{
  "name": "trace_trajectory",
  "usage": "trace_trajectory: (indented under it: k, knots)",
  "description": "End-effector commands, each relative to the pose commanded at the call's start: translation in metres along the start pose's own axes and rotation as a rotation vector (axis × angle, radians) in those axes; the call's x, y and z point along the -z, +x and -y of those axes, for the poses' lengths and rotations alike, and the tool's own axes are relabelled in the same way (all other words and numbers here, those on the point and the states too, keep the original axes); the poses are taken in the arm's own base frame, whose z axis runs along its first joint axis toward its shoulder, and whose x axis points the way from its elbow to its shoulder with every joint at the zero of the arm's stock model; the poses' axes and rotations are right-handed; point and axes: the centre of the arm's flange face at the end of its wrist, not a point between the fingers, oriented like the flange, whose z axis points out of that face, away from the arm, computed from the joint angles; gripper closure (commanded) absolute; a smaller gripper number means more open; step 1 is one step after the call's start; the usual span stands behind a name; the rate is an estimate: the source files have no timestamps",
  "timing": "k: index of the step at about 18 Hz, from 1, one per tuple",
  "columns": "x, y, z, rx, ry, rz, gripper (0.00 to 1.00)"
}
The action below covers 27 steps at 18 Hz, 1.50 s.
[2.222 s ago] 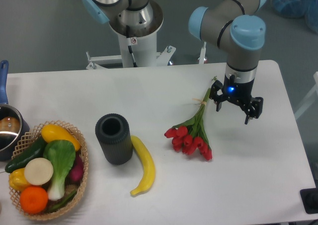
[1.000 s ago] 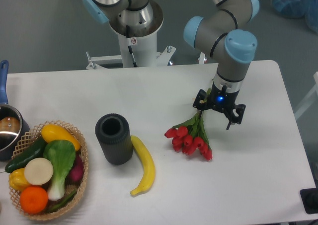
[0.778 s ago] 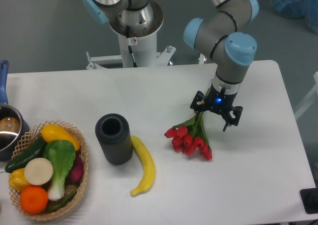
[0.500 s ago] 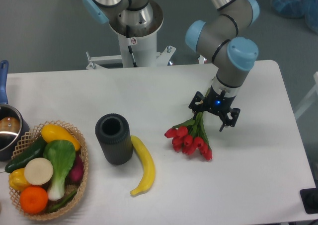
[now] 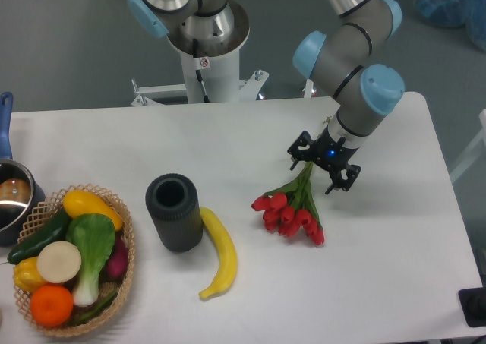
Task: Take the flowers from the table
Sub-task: 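Align the gripper fingers around the tulip stems and descend slightly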
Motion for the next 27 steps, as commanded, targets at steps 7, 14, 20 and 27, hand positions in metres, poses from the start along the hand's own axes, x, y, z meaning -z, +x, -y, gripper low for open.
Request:
trace_trajectory:
  k: [7, 14, 20, 27]
  knots:
    - [-0.023, -0.005, -0.002, 0.014, -0.002, -0.039, 0.0]
    - [-0.026, -0.008, -0.002, 0.028, 0.028, -0.046, 0.0]
    - [-0.029, -0.011, -0.002, 0.045, 0.027, -0.048, 0.0]
    - [-0.03, -0.01, 0.002, 0.048, 0.039, -0.053, 0.0]
